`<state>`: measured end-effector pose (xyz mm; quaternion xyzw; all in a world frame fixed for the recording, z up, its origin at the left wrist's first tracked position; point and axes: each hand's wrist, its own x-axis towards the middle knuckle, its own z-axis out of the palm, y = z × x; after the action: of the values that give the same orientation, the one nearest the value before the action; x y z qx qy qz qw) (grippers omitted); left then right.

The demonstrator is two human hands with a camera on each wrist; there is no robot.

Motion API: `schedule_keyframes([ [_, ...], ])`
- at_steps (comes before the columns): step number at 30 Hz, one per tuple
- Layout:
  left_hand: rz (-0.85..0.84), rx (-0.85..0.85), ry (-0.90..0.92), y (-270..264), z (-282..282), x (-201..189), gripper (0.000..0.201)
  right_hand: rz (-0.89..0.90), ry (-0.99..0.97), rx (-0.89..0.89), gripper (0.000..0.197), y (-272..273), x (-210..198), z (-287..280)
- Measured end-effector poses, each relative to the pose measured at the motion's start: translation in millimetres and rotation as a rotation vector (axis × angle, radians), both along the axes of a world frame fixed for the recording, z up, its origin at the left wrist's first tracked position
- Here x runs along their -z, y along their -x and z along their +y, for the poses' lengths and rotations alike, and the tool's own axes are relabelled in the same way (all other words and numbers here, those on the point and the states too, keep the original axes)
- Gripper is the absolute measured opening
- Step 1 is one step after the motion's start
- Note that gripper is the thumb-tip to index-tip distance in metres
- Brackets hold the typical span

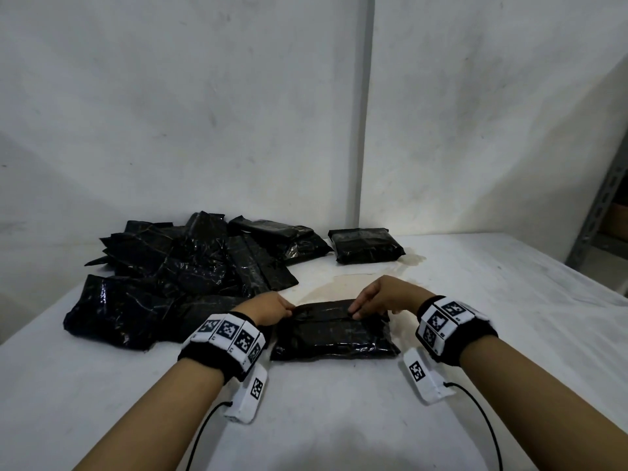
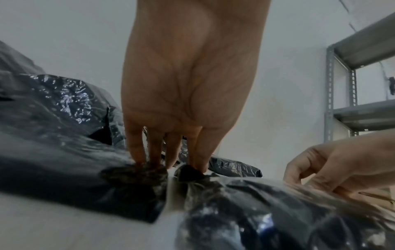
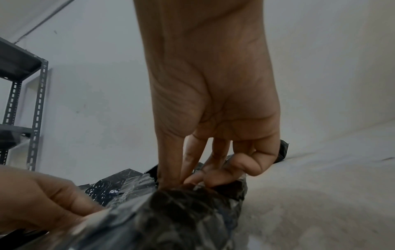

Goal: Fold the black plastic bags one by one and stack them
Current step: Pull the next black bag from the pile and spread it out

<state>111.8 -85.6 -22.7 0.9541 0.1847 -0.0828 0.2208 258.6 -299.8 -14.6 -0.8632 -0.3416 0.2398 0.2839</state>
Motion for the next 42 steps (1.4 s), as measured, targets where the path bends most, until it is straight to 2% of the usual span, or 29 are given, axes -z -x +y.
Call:
schedule_keyframes([
  [2, 0.0, 0.016, -0.082, -4, -2, 0, 0.037, -0.001, -0.003, 0.004, 0.017, -1, 1, -1],
  [4, -0.198, 0.036, -0.144, -5, -7, -3, 0.041, 0.003, -0.014, 0.006, 0.015, -2, 2, -1],
  [6, -0.353, 0.15, -0.001, -6, -17, -8, 0.038, 0.004, -0.023, 0.001, 0.014, -1, 3, -1],
  [8, -0.263, 0.282, 0.124, -6, -30, -9, 0.033, 0.012, -0.033, -0.009, 0.012, -3, 3, -2],
  [11, -0.141, 0.344, 0.121, -9, -39, -3, 0.04, -0.007, -0.065, 0.017, 0.013, -5, 2, -8],
  [14, -0.133, 0.331, 0.14, -10, -39, -1, 0.04, -0.08, -0.25, 0.257, 0.02, -14, 5, -17],
  [16, -0.14, 0.328, 0.146, -9, -40, -2, 0.04, -0.064, -0.241, 0.389, 0.028, -18, 7, -26],
  [19, -0.147, 0.32, 0.162, -10, -42, -2, 0.043, 0.057, 0.008, 0.314, 0.042, -18, 7, -34],
  [21, -0.136, 0.312, 0.156, -10, -44, -3, 0.051, 0.081, 0.063, 0.271, 0.046, -16, 6, -36],
  [29, -0.058, 0.349, 0.052, -7, -64, -10, 0.055, 0.158, 0.079, 0.245, 0.035, -6, 0, -42],
  [36, 0.021, 0.409, -0.055, -7, -98, -17, 0.056, 0.192, 0.082, 0.281, 0.031, -1, -17, -85],
  [38, 0.043, 0.405, -0.042, -9, -106, -18, 0.056, 0.139, 0.026, 0.351, 0.028, -3, -23, -106],
  [40, 0.051, 0.401, -0.045, -11, -114, -19, 0.056, 0.012, -0.022, 0.432, 0.024, -9, -26, -129],
  [42, 0.047, 0.394, -0.055, -13, -121, -19, 0.057, -0.114, 0.013, 0.501, 0.022, -15, -25, -153],
])
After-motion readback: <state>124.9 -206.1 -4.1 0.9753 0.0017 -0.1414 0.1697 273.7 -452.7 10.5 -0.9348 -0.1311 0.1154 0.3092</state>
